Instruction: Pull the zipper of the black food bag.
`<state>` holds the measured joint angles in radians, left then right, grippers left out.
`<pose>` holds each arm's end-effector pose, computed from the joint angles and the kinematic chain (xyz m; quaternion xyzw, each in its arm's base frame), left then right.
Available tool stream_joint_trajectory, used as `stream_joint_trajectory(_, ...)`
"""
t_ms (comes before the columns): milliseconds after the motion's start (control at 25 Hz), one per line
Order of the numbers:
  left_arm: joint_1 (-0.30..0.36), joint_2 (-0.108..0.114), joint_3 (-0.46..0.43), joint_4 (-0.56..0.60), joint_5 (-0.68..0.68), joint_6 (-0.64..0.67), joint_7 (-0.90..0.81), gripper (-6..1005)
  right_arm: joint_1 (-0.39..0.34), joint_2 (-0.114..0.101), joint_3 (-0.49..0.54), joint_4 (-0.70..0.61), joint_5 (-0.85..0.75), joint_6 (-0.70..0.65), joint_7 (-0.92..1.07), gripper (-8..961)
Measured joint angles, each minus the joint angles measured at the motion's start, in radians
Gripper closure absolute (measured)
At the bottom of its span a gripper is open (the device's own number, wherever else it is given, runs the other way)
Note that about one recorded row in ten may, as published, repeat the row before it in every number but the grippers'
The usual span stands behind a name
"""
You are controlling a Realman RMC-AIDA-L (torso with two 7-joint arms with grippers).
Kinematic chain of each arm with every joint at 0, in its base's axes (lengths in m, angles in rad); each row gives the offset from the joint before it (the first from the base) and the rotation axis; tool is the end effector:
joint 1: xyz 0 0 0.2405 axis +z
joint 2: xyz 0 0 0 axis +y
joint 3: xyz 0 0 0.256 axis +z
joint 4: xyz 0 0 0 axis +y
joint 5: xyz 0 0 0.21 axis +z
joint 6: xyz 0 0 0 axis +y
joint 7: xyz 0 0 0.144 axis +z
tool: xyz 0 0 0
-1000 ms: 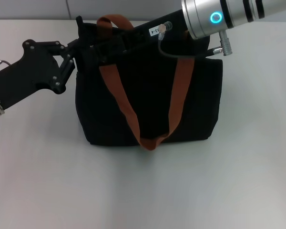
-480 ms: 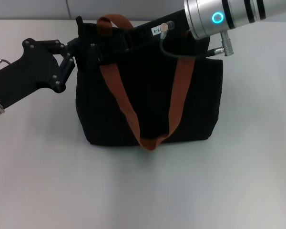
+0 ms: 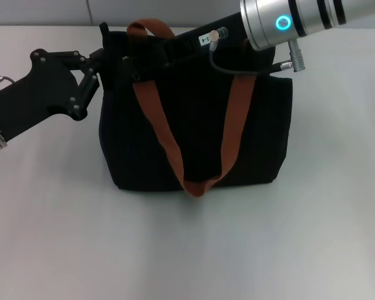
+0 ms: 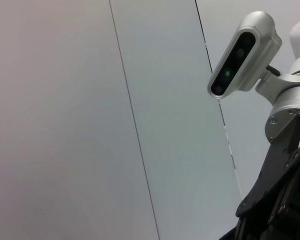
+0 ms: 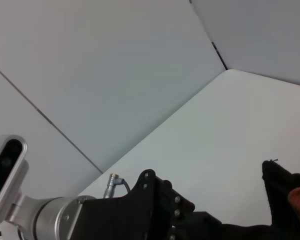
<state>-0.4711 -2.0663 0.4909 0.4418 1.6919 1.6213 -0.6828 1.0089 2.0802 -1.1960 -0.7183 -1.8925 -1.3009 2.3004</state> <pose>-0.2758 0.3193 0.0240 -0.8703 -0.0150 -0.3569 0.3390 0.0566 0.4081 -0.0549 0.9318 -0.3313 -0.1486 0.0052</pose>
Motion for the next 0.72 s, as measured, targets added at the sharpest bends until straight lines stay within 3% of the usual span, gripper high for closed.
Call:
stream_joint_trajectory(440,-0.006,0.000,-0.002,0.000,0.000,0.000,0.000,922,0.016,0.003,-0.002,0.005,0.007,-0.022,0.001,575)
stream_joint_trajectory(640,-0.006,0.000,-0.002,0.000,-0.001,-0.006,0.000,920,0.016,0.003,-0.001,0.004,0.018,-0.033,0.003,674)
stream_joint_trajectory(720,-0.006,0.000,-0.002,0.000,-0.002,-0.006,0.000,919,0.016,0.003,-0.001,0.004,0.018,-0.032,0.003,672)
